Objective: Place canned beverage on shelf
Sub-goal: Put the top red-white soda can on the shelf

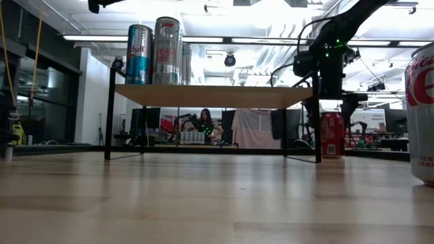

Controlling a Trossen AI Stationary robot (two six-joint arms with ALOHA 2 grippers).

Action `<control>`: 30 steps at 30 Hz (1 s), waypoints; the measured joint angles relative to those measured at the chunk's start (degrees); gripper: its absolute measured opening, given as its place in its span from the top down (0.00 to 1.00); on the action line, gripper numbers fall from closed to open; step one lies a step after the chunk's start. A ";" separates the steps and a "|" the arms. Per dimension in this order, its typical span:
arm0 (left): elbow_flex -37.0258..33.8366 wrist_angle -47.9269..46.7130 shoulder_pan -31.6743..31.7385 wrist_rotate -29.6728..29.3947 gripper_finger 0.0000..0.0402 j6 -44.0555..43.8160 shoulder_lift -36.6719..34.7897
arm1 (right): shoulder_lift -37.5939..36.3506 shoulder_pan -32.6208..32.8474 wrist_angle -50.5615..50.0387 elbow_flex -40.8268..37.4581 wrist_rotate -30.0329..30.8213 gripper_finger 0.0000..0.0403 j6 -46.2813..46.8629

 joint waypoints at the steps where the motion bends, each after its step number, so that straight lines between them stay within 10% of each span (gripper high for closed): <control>1: 0.00 0.00 0.00 -0.01 0.24 0.00 0.00 | -0.01 -0.03 -0.02 0.00 -0.02 0.07 0.42; 11: 0.00 -0.02 0.00 0.00 0.24 0.02 0.00 | 0.17 -0.04 0.81 -0.48 1.19 0.08 1.10; 20: 0.00 0.00 0.00 -0.01 0.24 0.04 0.00 | -0.19 -0.04 -6.38 0.59 1.78 0.29 -1.65; 30: 0.00 0.50 0.00 -0.06 0.24 0.11 -0.11 | -7.37 3.54 -22.69 24.30 8.96 0.29 -9.59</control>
